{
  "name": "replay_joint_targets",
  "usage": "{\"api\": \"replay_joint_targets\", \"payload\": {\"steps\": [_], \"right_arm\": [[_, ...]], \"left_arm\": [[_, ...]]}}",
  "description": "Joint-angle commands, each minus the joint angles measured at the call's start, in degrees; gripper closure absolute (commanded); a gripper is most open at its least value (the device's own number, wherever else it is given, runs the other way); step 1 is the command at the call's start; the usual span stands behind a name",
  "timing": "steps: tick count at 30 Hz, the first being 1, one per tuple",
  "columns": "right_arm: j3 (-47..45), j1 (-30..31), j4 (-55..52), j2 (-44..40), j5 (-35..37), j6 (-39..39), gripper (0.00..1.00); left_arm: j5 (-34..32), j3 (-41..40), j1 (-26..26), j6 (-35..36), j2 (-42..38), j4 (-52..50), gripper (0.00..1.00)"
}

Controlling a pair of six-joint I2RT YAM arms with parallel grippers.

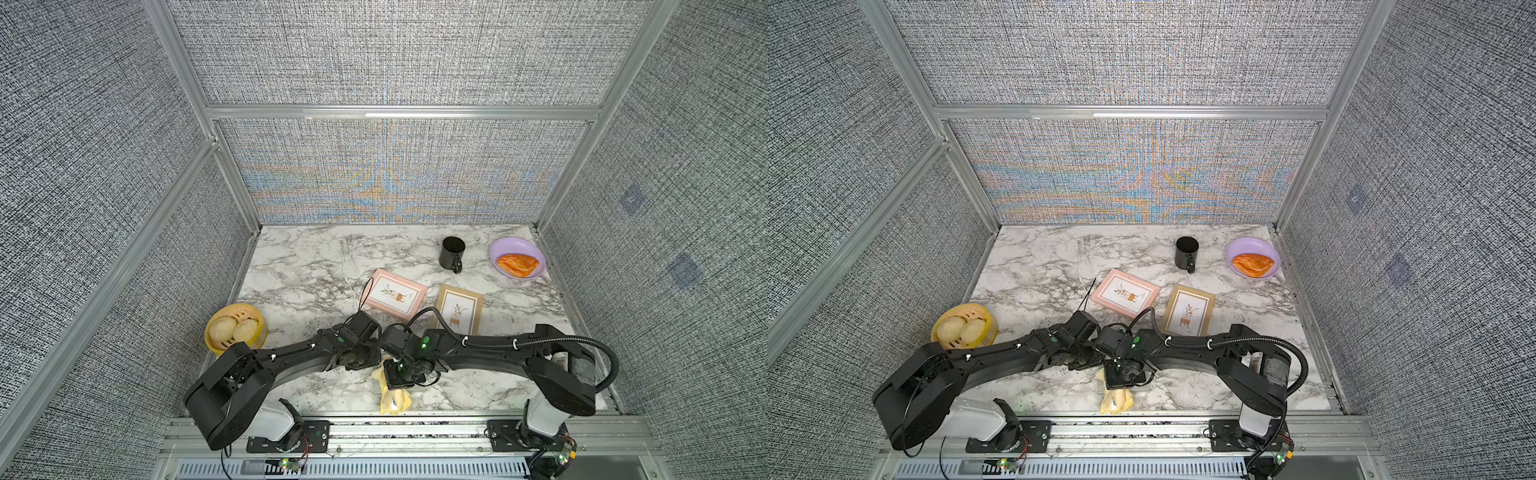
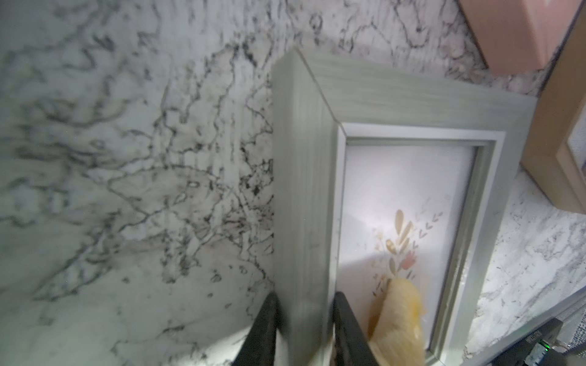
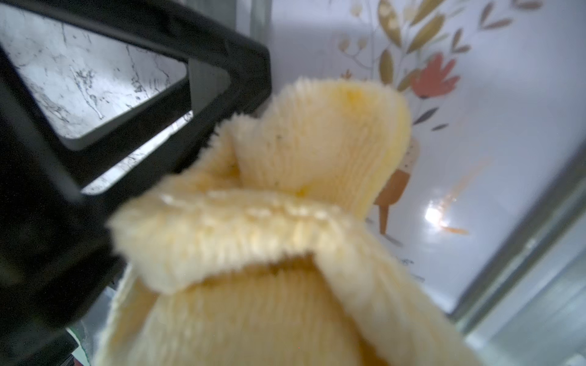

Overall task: Wipe the picture frame with a cloth
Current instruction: Wipe the dirt from the picture frame.

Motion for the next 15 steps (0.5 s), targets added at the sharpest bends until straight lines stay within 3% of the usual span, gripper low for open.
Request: {"api": "replay_joint_targets", "payload": {"steps": [1,8,15], "right_arm": [[-1.99,-1.85,-5.96,-2.25,0.55,-2.37,1.0],[-1.85,-8.43,-13.47,-4.72,2.34,-6.76,1.0],[5.91,-9.38,-11.19,3.49,-1.64,-8.41,1.0]], "left_arm": [[0.0,-1.89,-0.35,0.12,3.97,-21.59,1.0],[-0.27,-1.55,-0.35,0.75,5.06,-21.59,1.0],[0.28,-1.53,-0.35,1.11,6.0,-20.79,1.0]]}}
